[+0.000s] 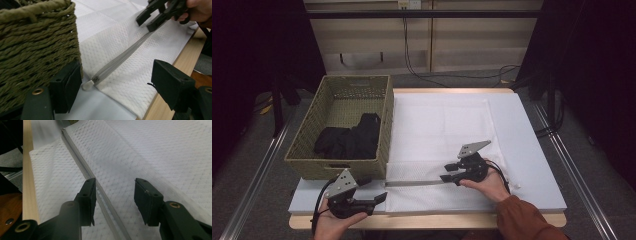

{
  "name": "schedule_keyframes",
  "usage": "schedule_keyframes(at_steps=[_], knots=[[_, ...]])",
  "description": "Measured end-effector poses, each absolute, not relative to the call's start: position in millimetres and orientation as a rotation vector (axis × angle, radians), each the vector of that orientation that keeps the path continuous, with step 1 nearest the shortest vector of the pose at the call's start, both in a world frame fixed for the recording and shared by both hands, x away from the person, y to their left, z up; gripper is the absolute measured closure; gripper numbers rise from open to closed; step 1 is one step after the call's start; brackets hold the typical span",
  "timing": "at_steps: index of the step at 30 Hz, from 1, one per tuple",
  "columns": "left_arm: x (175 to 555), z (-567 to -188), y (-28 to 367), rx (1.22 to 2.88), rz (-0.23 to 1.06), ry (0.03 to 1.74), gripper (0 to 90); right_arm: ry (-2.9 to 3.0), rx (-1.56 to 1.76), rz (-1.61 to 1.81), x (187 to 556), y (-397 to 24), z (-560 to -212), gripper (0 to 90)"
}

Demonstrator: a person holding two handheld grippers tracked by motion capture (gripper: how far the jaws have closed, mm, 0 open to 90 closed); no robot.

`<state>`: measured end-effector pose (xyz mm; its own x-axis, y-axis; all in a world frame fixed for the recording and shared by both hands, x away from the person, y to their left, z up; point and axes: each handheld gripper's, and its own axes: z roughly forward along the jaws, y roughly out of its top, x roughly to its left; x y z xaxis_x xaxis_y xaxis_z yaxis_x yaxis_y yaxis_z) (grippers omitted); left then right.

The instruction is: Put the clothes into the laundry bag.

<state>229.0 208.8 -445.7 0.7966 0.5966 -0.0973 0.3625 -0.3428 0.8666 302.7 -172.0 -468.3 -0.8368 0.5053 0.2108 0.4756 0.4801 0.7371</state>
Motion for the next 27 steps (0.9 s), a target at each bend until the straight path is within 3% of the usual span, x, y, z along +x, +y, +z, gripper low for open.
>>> schedule_keyframes(at_steps=[11,27], knots=[[231,-446,209,1.975,0.286,0.717,24.1,2.689,0.854,1.228,309,-162,-483,60.2],[230,-445,208,1.989,0.296,0.717,24.2,2.666,0.666,1.187,301,-160,-486,57.1]])
